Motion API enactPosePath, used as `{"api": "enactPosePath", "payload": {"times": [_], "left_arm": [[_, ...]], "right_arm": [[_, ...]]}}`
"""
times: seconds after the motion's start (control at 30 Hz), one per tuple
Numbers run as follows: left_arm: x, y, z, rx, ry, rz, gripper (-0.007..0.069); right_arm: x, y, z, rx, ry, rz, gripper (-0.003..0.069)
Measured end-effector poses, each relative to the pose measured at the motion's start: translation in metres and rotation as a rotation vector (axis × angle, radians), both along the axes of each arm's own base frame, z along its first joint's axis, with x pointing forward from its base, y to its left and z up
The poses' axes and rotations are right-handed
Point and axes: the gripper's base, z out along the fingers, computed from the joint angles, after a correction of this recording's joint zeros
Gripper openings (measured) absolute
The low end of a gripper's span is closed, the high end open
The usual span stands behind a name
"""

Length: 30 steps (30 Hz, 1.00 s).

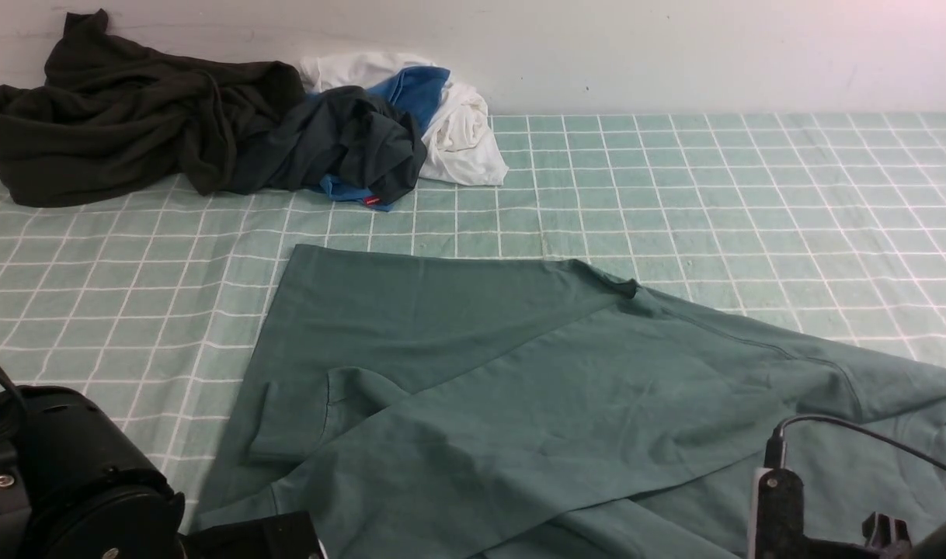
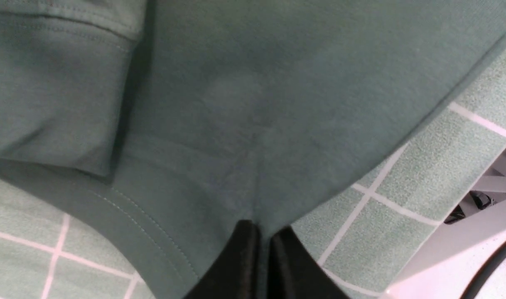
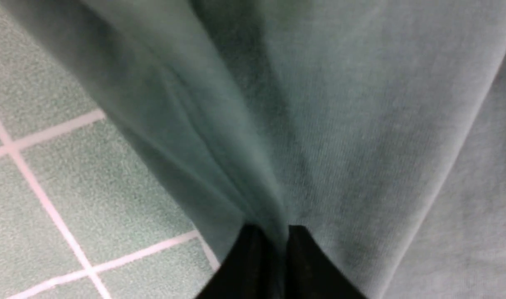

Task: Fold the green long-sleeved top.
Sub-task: Use both arms simultaneously to clamp the lower edge of the clothing fabric, then use both arms to drag the lower edge of the fabric forward and fold it over the upper edge

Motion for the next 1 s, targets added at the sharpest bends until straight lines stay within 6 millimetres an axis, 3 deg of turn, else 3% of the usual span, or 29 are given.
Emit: {"api": "enactPosePath", "payload": {"times": [0.1,0.23,0.37,0.47,0.53,0.57,0.73,0.77,0.8,0.9,1.0], "left_arm": [[0.003,0.000,0.003,-0.008,-0.010,0.022,0.0006],[0.023,0.004,0.024,-0.023,-0.062,0.115,0.0006],[0.066,0.018,0.068,-0.069,-0.205,0.226,0.0007],[0.098,0.026,0.093,-0.092,-0.282,0.261,0.0009],[0.134,0.027,0.110,-0.105,-0.334,0.266,0.0009],[0.144,0.027,0.112,-0.105,-0.345,0.264,0.0009],[0.230,0.010,0.114,-0.108,-0.422,0.234,0.0010],[0.234,0.009,0.104,-0.097,-0.400,0.233,0.0010],[0.257,0.004,0.100,-0.083,-0.424,0.227,0.0010],[0.298,-0.004,0.076,-0.042,-0.442,0.233,0.0010],[0.326,-0.008,0.049,-0.019,-0.443,0.274,0.0010]], "right_arm": [[0.007,0.002,0.012,-0.031,0.000,0.013,0.0008],[0.028,0.003,0.053,-0.068,-0.077,0.015,0.0008],[0.065,-0.003,0.100,-0.027,-0.225,-0.065,0.0008],[0.094,-0.010,0.122,0.020,-0.294,-0.119,0.0008],[0.122,-0.013,0.131,0.057,-0.322,-0.134,0.0008],[0.132,-0.015,0.133,0.060,-0.327,-0.134,0.0008],[0.200,-0.020,0.120,0.082,-0.347,-0.166,0.0008],[0.202,-0.019,0.117,0.081,-0.342,-0.166,0.0008],[0.221,-0.021,0.112,0.089,-0.364,-0.187,0.0008],[0.254,-0.023,0.094,0.104,-0.386,-0.248,0.0008],[0.277,-0.026,0.076,0.108,-0.396,-0.314,0.0013]]}}
